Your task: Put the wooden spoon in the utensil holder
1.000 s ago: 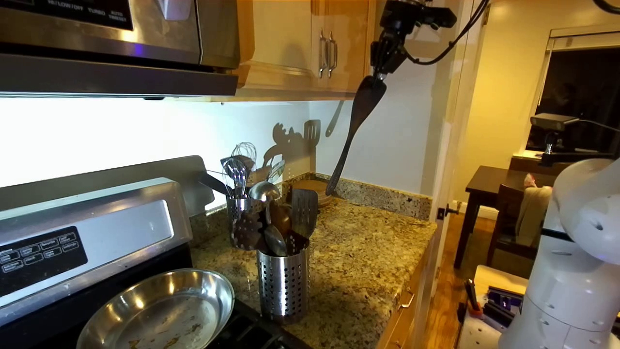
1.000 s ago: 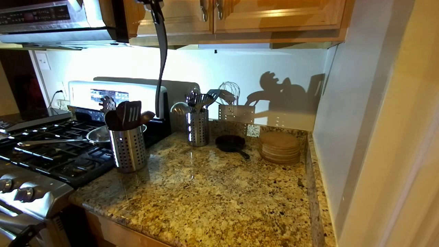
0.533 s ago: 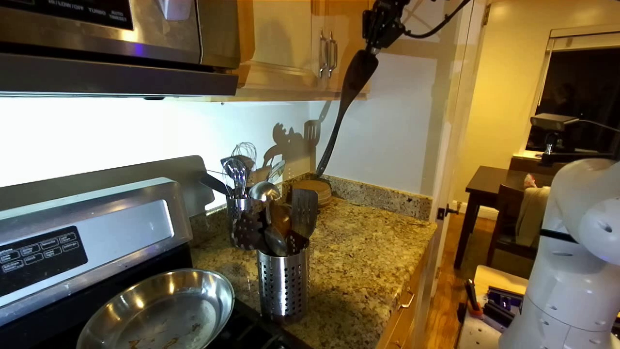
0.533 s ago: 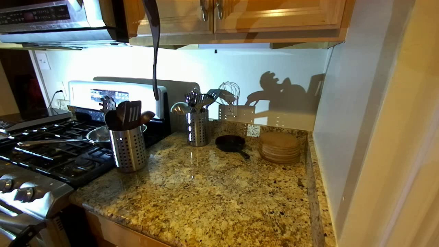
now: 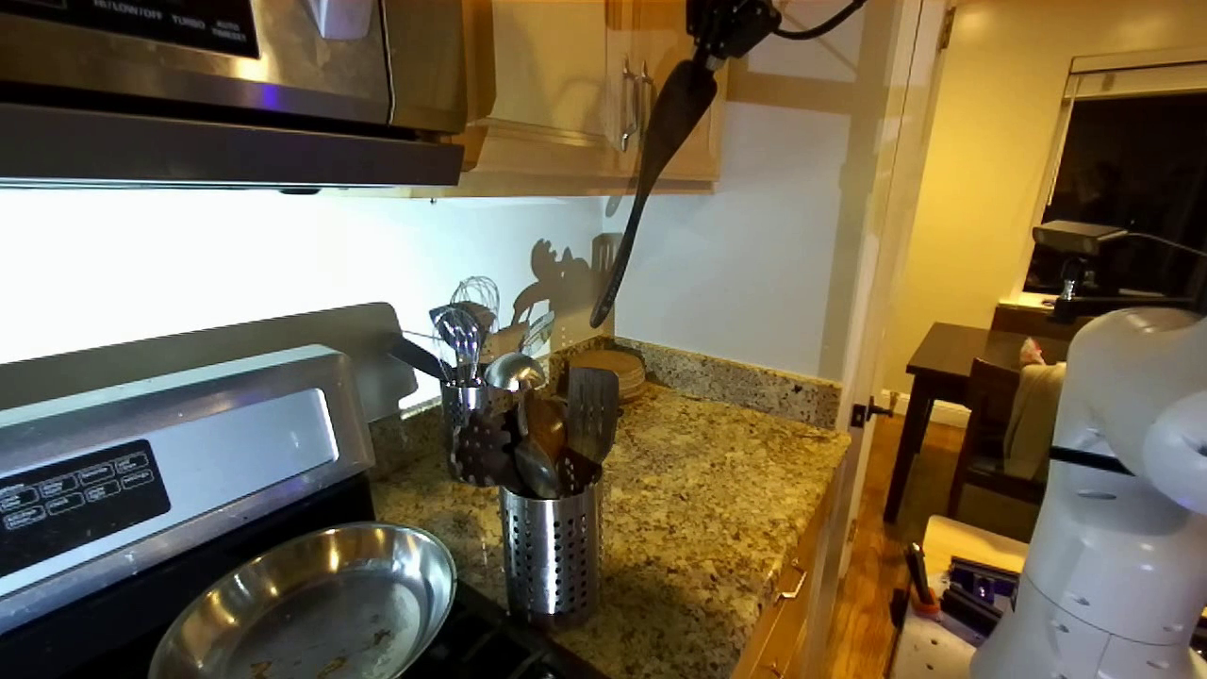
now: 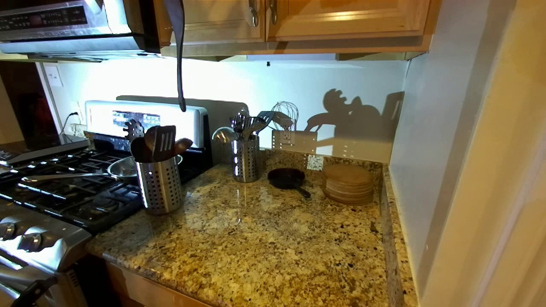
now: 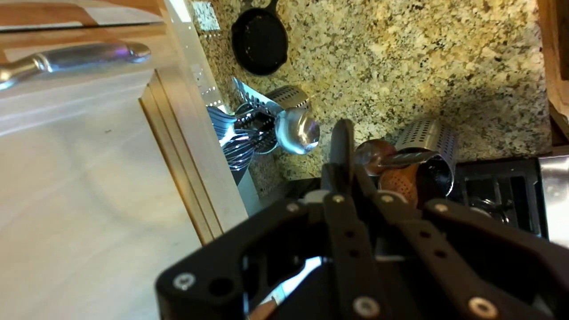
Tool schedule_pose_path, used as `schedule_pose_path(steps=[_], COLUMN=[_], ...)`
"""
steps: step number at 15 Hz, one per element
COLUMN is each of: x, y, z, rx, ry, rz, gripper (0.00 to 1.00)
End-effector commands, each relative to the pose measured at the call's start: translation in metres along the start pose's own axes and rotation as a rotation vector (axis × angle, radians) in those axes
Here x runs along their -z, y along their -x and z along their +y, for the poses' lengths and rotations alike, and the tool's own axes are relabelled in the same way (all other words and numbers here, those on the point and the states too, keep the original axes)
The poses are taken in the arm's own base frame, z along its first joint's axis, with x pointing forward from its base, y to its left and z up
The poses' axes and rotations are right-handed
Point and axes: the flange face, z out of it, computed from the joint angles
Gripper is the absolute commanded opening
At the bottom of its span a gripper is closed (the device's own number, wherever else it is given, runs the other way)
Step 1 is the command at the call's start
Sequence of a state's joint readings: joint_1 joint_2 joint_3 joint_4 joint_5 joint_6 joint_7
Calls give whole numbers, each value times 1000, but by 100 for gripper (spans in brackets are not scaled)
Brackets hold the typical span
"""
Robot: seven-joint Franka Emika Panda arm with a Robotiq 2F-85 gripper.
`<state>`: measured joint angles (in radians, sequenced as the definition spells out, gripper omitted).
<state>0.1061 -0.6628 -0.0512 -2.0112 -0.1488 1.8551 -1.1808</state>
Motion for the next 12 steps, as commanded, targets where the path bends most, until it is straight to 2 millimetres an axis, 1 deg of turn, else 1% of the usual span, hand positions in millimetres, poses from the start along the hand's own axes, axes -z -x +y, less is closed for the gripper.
schedule_pose_path(steps=[1, 8, 12], x=[4, -13, -23], y=[-11, -38, -45], z=[-3, -19, -25], rx=[80, 210, 252], ry=[3, -57, -89], rz=[45, 123, 160], gripper=[5, 4, 5])
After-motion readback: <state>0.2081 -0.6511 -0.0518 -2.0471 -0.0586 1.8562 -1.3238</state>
